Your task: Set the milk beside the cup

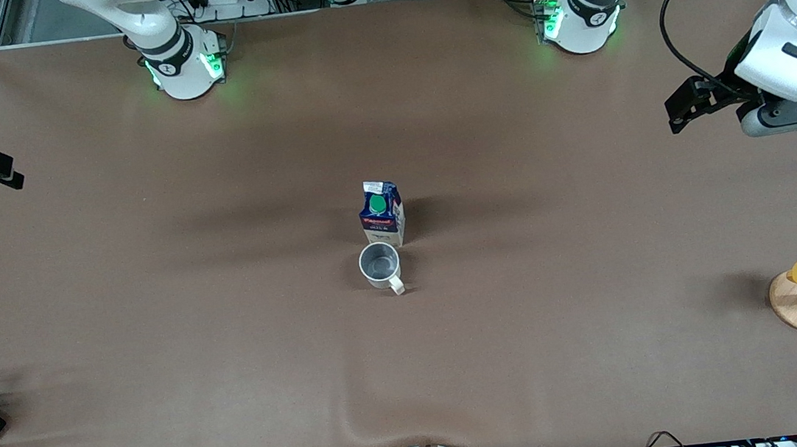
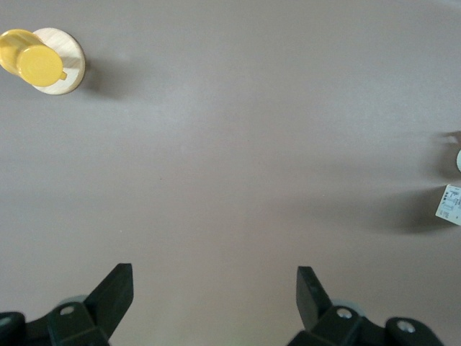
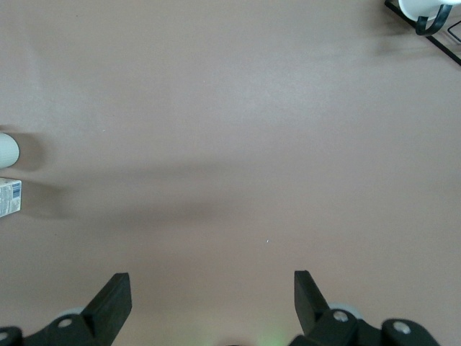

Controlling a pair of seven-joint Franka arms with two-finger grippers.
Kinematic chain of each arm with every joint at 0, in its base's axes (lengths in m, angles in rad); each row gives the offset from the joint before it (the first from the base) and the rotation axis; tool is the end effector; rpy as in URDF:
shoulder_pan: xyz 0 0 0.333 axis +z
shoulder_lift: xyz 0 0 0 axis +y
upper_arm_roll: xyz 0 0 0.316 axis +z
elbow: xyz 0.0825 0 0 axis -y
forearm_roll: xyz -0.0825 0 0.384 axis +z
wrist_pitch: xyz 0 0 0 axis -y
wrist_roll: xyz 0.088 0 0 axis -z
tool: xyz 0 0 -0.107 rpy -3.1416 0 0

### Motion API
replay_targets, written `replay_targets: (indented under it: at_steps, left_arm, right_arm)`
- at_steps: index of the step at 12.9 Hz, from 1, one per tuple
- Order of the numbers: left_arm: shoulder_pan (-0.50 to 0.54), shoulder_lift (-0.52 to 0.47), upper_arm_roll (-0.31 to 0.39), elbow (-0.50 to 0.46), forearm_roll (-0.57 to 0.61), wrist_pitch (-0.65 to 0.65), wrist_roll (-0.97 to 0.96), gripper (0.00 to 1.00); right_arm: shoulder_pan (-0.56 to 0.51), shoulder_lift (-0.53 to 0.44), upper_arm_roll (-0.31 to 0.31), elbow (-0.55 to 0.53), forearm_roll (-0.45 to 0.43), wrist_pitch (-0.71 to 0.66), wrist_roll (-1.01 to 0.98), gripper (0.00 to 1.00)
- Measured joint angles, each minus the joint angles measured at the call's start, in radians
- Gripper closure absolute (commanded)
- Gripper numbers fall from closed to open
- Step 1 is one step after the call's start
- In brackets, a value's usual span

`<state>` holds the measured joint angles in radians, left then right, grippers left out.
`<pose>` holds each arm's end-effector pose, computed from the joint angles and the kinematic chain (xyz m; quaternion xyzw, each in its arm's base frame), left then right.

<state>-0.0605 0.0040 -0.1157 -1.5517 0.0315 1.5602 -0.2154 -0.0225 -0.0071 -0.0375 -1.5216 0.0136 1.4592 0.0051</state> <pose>0.5470 -0.0938 0.6304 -0.9997 -0.0198 -0.0052 0.0148 0.5401 -0.0309 0.6419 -0.9991 0.0320 0.0274 0.0077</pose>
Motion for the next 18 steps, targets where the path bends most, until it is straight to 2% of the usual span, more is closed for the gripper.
replay_targets:
  at_steps: [7, 18]
  left_arm:
    - [0.022, -0.059, 0.017, -0.030, 0.000, -0.022, 0.056, 0.00]
    - [0.022, -0.051, 0.015, -0.032, 0.000, -0.022, 0.066, 0.00]
  right_arm:
    - [0.000, 0.000, 0.002, 0.000, 0.000, 0.000, 0.006, 0.00]
    - [0.000, 0.000, 0.002, 0.007, -0.001, 0.000, 0.007, 0.00]
